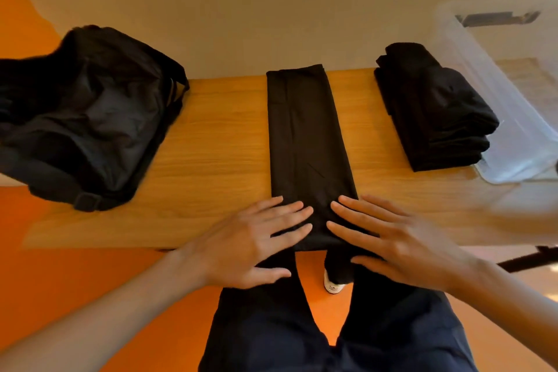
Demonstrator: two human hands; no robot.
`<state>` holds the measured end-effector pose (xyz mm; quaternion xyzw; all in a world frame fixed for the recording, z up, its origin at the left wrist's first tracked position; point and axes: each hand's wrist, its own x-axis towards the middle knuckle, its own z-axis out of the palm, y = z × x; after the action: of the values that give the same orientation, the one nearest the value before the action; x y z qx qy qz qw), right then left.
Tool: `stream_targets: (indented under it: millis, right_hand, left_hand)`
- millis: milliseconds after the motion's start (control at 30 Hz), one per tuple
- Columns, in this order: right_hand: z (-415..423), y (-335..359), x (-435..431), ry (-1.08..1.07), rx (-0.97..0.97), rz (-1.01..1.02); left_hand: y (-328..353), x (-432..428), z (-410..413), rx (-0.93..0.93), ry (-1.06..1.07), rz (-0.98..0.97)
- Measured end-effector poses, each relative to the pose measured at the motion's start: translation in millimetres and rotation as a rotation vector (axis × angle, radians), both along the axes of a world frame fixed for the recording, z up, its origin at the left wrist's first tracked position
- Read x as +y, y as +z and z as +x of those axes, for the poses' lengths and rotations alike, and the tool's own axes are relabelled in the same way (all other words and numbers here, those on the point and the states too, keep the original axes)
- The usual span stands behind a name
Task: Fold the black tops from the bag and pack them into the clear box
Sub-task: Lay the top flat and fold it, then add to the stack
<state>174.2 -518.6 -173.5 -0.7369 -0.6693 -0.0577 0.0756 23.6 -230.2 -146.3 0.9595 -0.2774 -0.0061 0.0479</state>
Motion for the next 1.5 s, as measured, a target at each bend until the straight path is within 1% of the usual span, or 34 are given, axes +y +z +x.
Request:
stream_targets:
  millis: [100, 267, 433, 633, 800, 1000, 1133, 1367, 1500]
  right_hand:
    - [-2.0, -4.6, -0.7, -0.004, 0.021, 0.134]
    - [-6.8, -8.6, -4.0, 0.004, 0.075, 0.258]
    - [-12.3, -9.8, -3.9, -0.021, 0.122, 0.339]
    - [-18.2, -4.5, -5.7, -0.005, 0.099, 0.353]
    - [-19.4, -14.8, -1.7, -0.046, -0.004, 0.314]
    - [-18.7, -23.1, 0.5, -0.014, -0.121, 0.365]
    - [-17.1, -24.8, 0.0, 0.034, -0.219, 0.308]
    - [-16.6, -20.1, -0.7, 0.079, -0.179, 0.364]
    - [-16.5, -17.2, -2.6, 0.095, -0.141, 0.363]
  left_hand:
    - [-14.1, -2.4, -10.1, -0.064, 0.024, -0.039]
    - [-22.5, -2.7, -15.4, -0.194, 0.010, -0.176]
    - [-21.6, -0.3, -16.2, -0.281, -0.026, -0.208]
    - [-22.9, -8.2, -24.7, -0.366, -0.032, -0.209]
    - [-30.1, -13.6, -37.0, -0.400, 0.031, -0.274]
    - [-31.8, -10.5, -35.7, -0.396, 0.026, -0.267]
    - [-32.8, -7.5, -31.3, -0.434, -0.007, -0.224]
    - [-32.4, -3.9, -26.9, -0.558, -0.086, -0.143]
    - [-26.2, -3.4, -25.6, -0.570, -0.071, -0.159]
